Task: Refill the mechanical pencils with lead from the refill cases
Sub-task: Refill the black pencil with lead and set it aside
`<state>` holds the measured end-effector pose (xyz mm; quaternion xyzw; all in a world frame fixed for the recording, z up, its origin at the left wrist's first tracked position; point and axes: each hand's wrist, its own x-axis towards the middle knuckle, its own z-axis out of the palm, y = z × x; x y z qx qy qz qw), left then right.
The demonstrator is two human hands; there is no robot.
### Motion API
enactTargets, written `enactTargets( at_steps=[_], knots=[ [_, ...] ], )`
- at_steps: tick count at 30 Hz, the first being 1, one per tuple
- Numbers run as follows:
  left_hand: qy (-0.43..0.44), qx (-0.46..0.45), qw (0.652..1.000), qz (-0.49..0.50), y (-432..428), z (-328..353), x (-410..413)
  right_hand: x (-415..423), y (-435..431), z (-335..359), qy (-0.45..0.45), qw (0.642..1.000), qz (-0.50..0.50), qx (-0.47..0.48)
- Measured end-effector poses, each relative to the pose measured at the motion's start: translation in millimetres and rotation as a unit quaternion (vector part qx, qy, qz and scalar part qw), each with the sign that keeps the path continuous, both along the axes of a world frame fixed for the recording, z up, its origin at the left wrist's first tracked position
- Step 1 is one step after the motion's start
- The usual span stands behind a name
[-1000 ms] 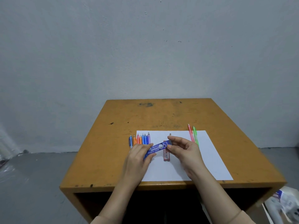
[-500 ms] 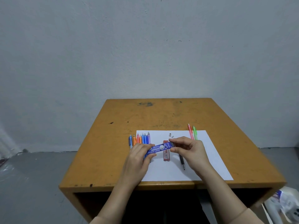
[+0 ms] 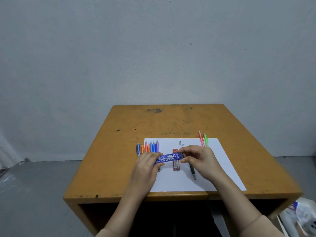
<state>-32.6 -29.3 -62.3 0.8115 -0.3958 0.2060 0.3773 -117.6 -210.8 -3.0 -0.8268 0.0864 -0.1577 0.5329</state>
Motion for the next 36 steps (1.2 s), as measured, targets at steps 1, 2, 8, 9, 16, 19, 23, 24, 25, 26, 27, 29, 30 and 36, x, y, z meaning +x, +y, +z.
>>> enactTargets(
  at_steps=[1,2,8,9,16,19,23,24,25,26,27,29,30,36],
  knots=[
    [0.000,-0.001,1.000,0.001,0.4,-0.2,0.3,0.1,-0.5,-0.1,0.003,1.000,0.003,-0.010],
    [0.001,-0.001,1.000,0.002,0.8,-0.4,0.5,0.4,-0.8,-0.3,0.004,1.000,0.006,-0.018],
    [0.010,0.002,1.000,0.006,0.8,0.1,-0.7,0.3,-1.6,-1.1,0.005,0.999,0.013,-0.046],
    [0.010,0.003,1.000,0.007,0.8,0.0,-0.7,0.5,-1.9,-1.2,0.008,0.999,0.014,-0.052],
    [0.013,-0.005,1.000,0.005,1.2,-1.1,-0.3,1.5,-0.1,-5.3,-0.033,0.999,-0.001,-0.020],
    [0.017,-0.016,1.000,0.001,1.8,-0.4,1.4,0.4,2.7,-4.2,-0.056,0.998,0.005,-0.003],
    [0.029,-0.044,0.999,-0.007,2.0,0.5,1.6,-4.3,12.4,-0.6,-0.048,0.989,0.014,0.138],
    [0.026,-0.048,0.998,-0.009,1.9,0.6,1.0,-5.2,15.4,-1.5,-0.045,0.983,0.020,0.176],
    [0.019,-0.049,0.999,-0.011,1.8,1.1,-0.1,-5.5,18.4,-2.6,-0.040,0.978,0.025,0.205],
    [0.009,-0.048,0.999,-0.014,1.3,1.9,-1.2,-5.7,21.7,-3.6,-0.033,0.974,0.028,0.222],
    [-0.004,-0.043,0.999,-0.016,0.8,2.5,-2.2,-5.3,25.2,-3.9,-0.025,0.973,0.028,0.226],
    [-0.040,-0.021,0.999,-0.015,-0.6,2.6,-3.3,-3.5,31.2,-5.6,-0.015,0.976,0.027,0.216],
    [-0.058,-0.008,0.998,-0.015,-1.5,2.6,-3.6,-2.5,33.3,-6.4,-0.019,0.977,0.022,0.210],
    [0.046,-0.003,0.999,-0.016,-1.2,13.7,-7.9,2.5,34.9,1.7,-0.096,0.973,-0.022,0.208]
  ],
)
